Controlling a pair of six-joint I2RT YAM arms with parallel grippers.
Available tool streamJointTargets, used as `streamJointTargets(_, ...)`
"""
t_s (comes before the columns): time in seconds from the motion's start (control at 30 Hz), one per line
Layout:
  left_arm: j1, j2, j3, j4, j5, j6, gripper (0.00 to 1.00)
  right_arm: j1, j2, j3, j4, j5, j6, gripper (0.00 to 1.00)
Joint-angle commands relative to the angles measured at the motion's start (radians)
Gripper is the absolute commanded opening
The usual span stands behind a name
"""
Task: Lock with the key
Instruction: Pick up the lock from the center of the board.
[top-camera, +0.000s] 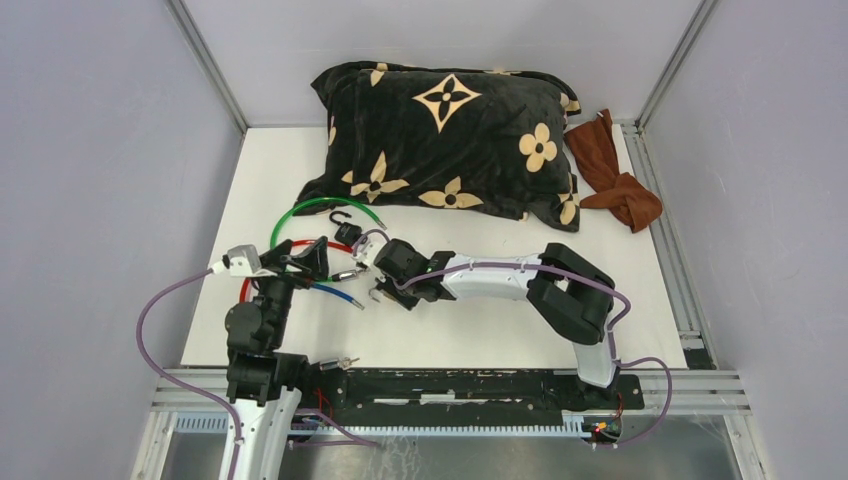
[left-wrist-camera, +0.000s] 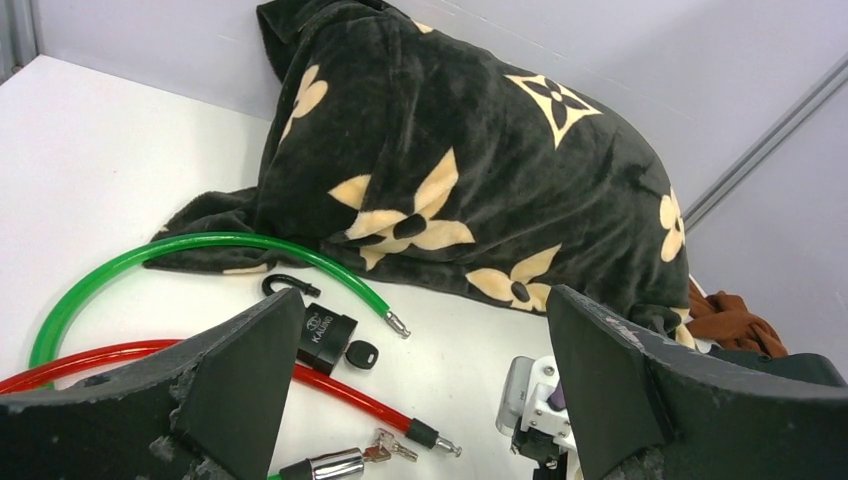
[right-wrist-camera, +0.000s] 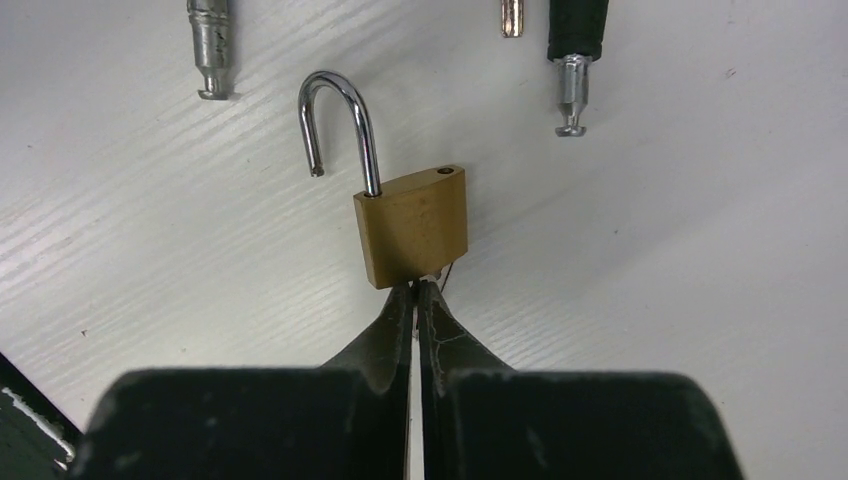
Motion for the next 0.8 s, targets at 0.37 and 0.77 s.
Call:
streamJointTargets(0.37, 0.009, 0.236, 0.113, 0.016, 0.815, 0.416, 0.65, -0.083, -0.251, -0.254, 0.15, -0.267, -0.095, 0.0)
streamJointTargets(0.77, -0.092, 0.623, 0.332, -0.498, 1.044, 0.98, 0.58, -0.113, -0.477, -0.392, 0.213, -0.437, -0.14, 0.0)
